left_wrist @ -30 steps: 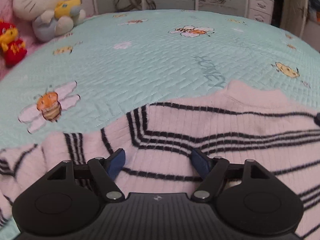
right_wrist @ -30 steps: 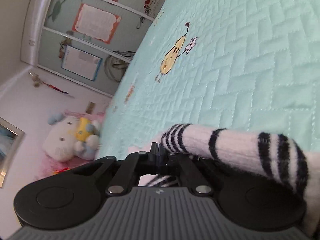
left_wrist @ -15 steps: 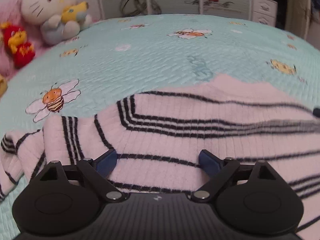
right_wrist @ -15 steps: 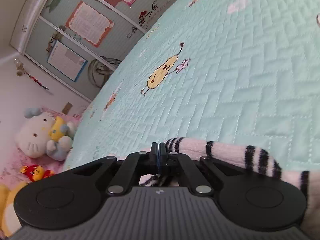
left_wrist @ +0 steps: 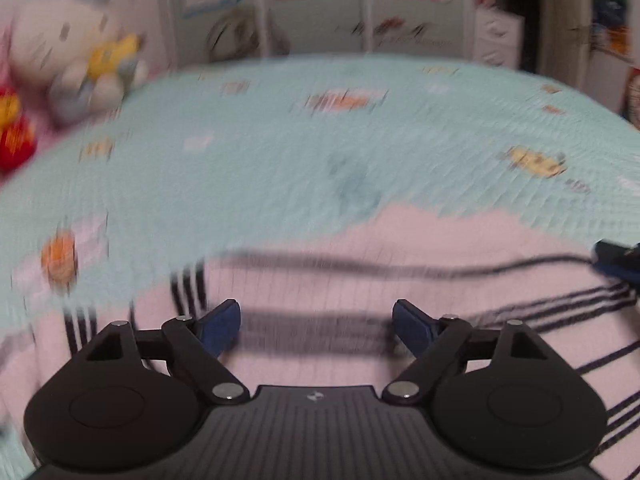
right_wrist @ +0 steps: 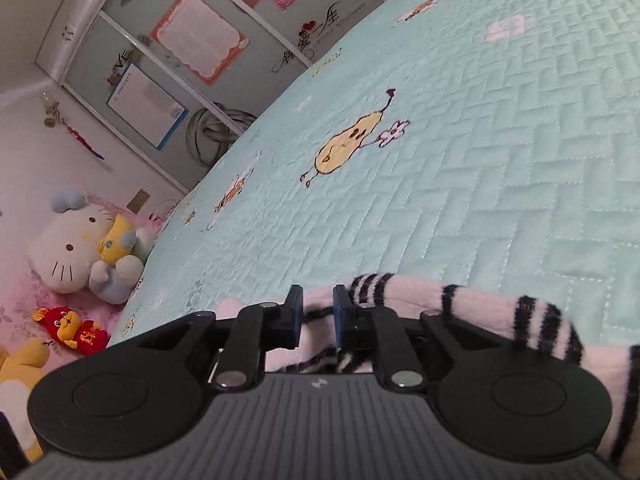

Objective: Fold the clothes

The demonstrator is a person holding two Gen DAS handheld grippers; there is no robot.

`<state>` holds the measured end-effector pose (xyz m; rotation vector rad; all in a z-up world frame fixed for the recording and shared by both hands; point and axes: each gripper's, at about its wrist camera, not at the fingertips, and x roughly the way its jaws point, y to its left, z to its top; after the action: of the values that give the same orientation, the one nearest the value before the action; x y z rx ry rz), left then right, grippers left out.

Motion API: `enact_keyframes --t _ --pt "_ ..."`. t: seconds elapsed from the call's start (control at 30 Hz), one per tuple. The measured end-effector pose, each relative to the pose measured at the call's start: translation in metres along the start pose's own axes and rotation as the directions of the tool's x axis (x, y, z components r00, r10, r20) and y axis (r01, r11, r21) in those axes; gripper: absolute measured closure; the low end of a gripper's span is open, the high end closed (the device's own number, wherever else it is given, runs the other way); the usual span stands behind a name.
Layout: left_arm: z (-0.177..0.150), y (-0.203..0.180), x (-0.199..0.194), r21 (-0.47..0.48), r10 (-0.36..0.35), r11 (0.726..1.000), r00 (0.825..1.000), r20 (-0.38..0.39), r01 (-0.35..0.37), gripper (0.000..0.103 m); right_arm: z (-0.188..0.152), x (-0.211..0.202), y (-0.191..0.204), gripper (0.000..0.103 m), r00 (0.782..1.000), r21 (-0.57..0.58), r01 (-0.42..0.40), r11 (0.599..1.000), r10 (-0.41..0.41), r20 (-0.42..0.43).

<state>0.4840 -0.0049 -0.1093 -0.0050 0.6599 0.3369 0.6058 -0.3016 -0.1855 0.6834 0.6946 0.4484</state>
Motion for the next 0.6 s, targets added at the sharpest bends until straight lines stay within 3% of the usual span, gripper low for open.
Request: enact_keyframes --t 0.13,0.2,0.47,0.57,0.6 --pt "0.028 0.008 0.020 0.033 0.004 0.999 0.999 0.035 -0.005 0.010 -0.001 0.001 0.005 0.072 0.999 -0.024 -0.044 0.999 0.044 -0.008" --pt "0.039 0.017 0.036 0.001 -0.040 0.999 0.999 0.017 0.040 0.010 -0.003 0.001 0.008 0.065 0.997 -0.046 -0.075 0.996 0.075 -0.019" --pt "0.050 0.001 0.077 0.105 -0.135 0.985 0.989 -0.052 0.140 0.010 -0.005 0.002 0.017 0.059 0.993 -0.109 -0.111 0.988 0.108 -0.041" --pt "0.050 0.007 0.085 0.013 -0.249 0.968 0.963 -0.098 0.252 0.013 -0.003 0.003 0.016 0.059 0.993 -0.104 -0.113 0.988 0.109 -0.044" --pt "0.050 0.009 0.088 -0.016 -0.268 0.963 0.957 -0.112 0.268 0.024 -0.004 0.002 0.015 0.059 0.993 -0.105 -0.112 0.988 0.108 -0.044"
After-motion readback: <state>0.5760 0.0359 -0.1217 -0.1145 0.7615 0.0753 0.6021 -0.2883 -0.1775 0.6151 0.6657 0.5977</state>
